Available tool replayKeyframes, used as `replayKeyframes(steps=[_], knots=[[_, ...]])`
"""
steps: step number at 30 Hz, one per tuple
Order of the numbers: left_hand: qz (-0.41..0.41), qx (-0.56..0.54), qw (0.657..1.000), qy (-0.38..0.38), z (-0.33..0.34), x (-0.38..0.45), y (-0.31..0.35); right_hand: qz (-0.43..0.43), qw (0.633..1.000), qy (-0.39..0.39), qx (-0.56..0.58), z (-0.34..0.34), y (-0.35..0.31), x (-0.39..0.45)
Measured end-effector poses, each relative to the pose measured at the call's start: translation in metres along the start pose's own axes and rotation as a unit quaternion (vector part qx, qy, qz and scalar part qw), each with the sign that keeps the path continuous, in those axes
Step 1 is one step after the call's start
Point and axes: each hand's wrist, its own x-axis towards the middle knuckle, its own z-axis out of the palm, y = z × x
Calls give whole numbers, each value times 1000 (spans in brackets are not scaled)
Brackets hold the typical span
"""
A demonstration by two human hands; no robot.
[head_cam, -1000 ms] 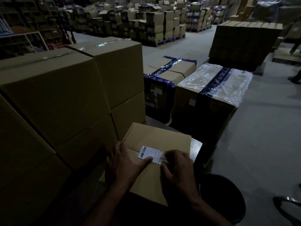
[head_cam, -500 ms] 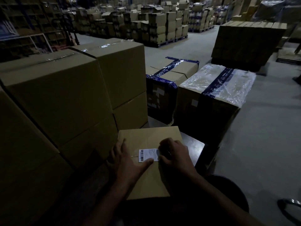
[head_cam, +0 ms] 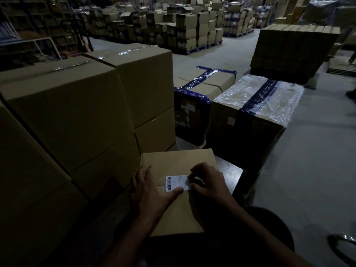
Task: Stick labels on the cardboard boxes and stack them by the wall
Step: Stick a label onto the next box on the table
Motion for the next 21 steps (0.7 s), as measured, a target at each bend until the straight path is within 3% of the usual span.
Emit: replayKeyframes(steps=[21], knots=[[16,16,1000,0,-1,-3,0,24,1000,-8,4,-2,-3,2]])
